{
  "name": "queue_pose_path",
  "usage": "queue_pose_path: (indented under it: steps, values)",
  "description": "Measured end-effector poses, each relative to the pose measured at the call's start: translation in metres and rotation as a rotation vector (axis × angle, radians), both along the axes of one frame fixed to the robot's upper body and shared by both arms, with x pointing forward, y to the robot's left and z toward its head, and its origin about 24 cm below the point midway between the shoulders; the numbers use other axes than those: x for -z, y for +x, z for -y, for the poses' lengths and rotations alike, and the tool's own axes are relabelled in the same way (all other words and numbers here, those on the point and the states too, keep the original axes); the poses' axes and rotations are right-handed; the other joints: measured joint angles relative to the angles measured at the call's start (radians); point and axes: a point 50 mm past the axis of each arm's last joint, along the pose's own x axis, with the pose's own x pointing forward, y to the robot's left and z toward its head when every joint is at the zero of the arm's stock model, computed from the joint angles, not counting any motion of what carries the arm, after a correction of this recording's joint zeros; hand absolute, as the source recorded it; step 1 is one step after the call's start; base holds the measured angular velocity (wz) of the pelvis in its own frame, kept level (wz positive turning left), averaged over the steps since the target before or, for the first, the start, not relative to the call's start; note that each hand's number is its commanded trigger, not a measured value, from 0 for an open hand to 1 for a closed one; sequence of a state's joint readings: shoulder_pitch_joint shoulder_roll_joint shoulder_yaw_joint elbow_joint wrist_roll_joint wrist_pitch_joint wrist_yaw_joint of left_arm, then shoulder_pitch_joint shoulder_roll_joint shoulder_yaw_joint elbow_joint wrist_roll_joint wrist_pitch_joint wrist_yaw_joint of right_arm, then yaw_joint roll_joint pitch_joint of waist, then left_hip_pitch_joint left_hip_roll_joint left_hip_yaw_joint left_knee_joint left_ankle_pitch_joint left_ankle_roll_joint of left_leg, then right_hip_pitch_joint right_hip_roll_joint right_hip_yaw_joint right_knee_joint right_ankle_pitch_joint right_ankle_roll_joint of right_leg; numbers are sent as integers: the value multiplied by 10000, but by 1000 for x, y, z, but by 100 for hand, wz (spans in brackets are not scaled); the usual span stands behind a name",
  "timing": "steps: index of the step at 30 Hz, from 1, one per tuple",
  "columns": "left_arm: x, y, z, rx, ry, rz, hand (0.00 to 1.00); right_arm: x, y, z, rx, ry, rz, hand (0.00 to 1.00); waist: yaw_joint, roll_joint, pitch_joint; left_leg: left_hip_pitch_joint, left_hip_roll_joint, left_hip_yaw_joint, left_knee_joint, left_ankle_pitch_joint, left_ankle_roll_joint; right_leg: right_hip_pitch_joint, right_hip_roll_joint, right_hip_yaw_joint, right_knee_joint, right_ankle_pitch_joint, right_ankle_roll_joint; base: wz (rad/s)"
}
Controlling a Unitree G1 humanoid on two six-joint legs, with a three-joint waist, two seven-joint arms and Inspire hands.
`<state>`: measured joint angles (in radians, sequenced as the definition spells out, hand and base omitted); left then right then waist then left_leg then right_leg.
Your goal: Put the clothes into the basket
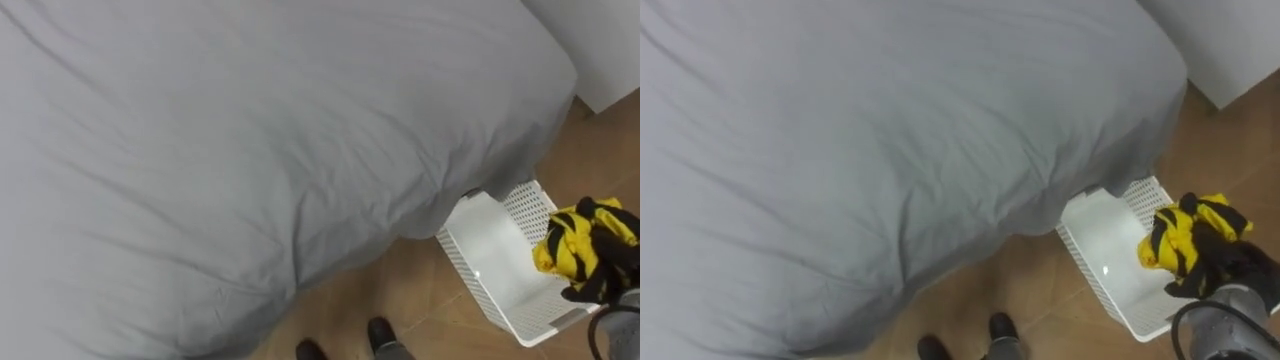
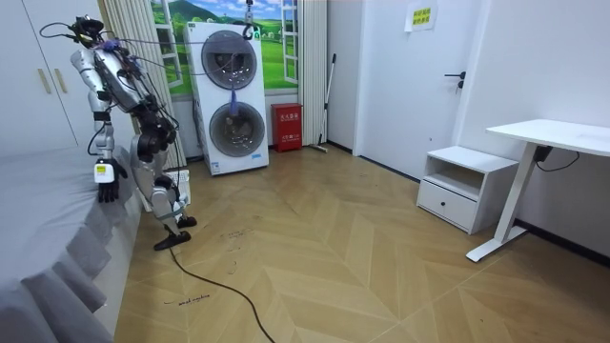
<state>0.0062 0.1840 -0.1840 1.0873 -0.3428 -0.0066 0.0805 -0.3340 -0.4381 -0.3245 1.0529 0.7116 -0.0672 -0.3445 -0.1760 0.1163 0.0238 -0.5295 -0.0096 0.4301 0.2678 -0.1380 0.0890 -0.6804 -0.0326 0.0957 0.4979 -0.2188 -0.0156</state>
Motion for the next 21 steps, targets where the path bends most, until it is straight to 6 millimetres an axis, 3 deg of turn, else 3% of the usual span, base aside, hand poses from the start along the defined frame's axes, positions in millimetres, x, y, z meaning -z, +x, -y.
queue_pose_path:
  steps: [5, 21]
  values:
    - [-2, 7, 3, 140, -47, 160, 0, 0, -1, 1, -5, -115, -158, 0, -6, -109, 73, 18, -19, 27, 5, 0, 0, -6, 3, 103, 16, -11, 11, -3]
    - [-3, 7, 0, 271, 36, 175, 0, -2, -3, 5, -152, -463, -329, 0, 124, -80, 49, 48, 34, 40, 54, -1, -1, 37, 50, 84, 37, 15, -13, 0]
